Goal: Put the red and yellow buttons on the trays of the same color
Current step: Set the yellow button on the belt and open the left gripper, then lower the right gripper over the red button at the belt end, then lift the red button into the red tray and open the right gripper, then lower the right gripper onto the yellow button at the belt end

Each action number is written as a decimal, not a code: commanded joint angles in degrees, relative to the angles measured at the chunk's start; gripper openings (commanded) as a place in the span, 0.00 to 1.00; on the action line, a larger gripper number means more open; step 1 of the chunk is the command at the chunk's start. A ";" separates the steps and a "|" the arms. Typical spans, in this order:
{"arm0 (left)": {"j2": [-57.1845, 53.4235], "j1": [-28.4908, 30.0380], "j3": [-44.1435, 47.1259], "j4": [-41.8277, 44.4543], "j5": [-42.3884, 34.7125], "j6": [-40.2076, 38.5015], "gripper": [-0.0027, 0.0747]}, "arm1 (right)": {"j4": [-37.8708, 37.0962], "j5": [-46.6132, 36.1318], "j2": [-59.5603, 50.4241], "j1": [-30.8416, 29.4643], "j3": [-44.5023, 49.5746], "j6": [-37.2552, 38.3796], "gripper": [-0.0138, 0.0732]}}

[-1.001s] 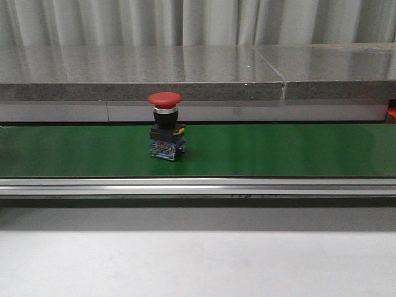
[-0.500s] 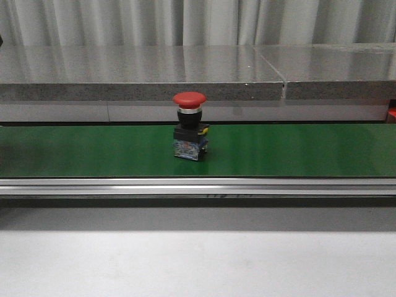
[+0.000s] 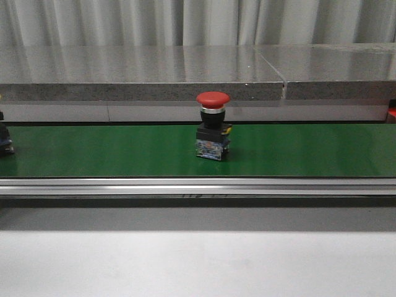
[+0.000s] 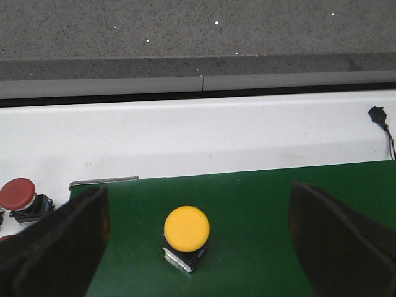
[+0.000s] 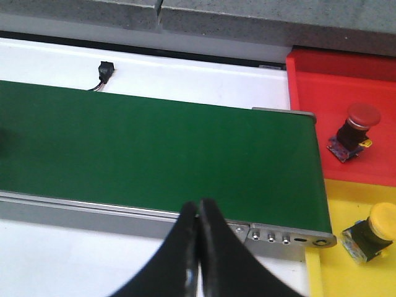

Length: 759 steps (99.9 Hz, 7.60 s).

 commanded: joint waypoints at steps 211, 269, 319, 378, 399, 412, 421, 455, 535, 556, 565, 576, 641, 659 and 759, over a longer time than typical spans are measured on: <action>-34.64 -0.54 27.74 -2.47 -9.70 0.05 0.01 | 2.41 -1.61 15.27 1.31 -4.36 -0.49 0.90; -34.64 -0.54 27.74 -2.47 -9.70 0.05 0.01 | 2.41 -0.52 39.62 8.61 -17.88 -1.13 0.90; -34.64 -0.54 27.74 -2.47 -9.70 0.05 0.01 | 2.41 -2.56 52.51 9.09 -25.84 -1.13 0.90; -34.64 -0.54 27.74 -2.47 -9.70 0.05 0.01 | 2.18 4.19 53.78 3.46 -34.78 -1.13 0.40; -34.64 -0.54 27.74 -2.47 -9.70 0.05 0.01 | 2.08 4.05 56.78 -5.76 -43.03 -1.13 0.40; -34.64 -0.54 27.74 -2.47 -9.70 0.05 0.01 | 2.08 3.56 61.85 -10.44 -49.03 -1.13 0.40; -34.64 -0.54 27.74 -2.47 -9.70 0.05 0.01 | 2.08 3.61 66.14 -12.50 -53.55 -1.13 0.40; -34.64 -0.54 27.74 -2.47 -9.70 0.05 0.01 | 1.08 4.63 81.73 -15.04 -67.89 -1.13 0.40; -34.64 -0.54 27.74 -2.47 -9.70 0.05 0.01 | -2.67 5.09 93.30 -17.16 -75.72 -1.13 0.42; -34.64 -0.54 27.74 -2.47 -9.70 0.05 0.01 | -2.05 4.58 93.41 -17.16 -75.72 -1.13 0.65; -34.64 -0.54 27.74 -2.47 -9.70 0.05 0.01 | -1.99 4.38 93.41 -17.16 -75.72 -1.13 0.74; -34.64 -0.54 27.74 -2.47 -9.70 0.05 0.01 | -1.65 4.20 93.41 -17.16 -75.77 -1.13 0.79; -34.64 -0.54 27.74 -2.47 -9.70 0.05 0.01 | 0.61 16.15 84.10 -17.05 -82.04 -1.13 0.78; -34.64 -0.54 27.74 -2.47 -9.70 0.05 0.01 | 1.80 22.89 79.45 -16.83 -81.96 -1.27 0.78; -34.64 -0.54 27.74 -2.47 -9.70 0.05 0.01 | 2.75 19.00 41.72 -6.24 -30.62 -7.66 0.78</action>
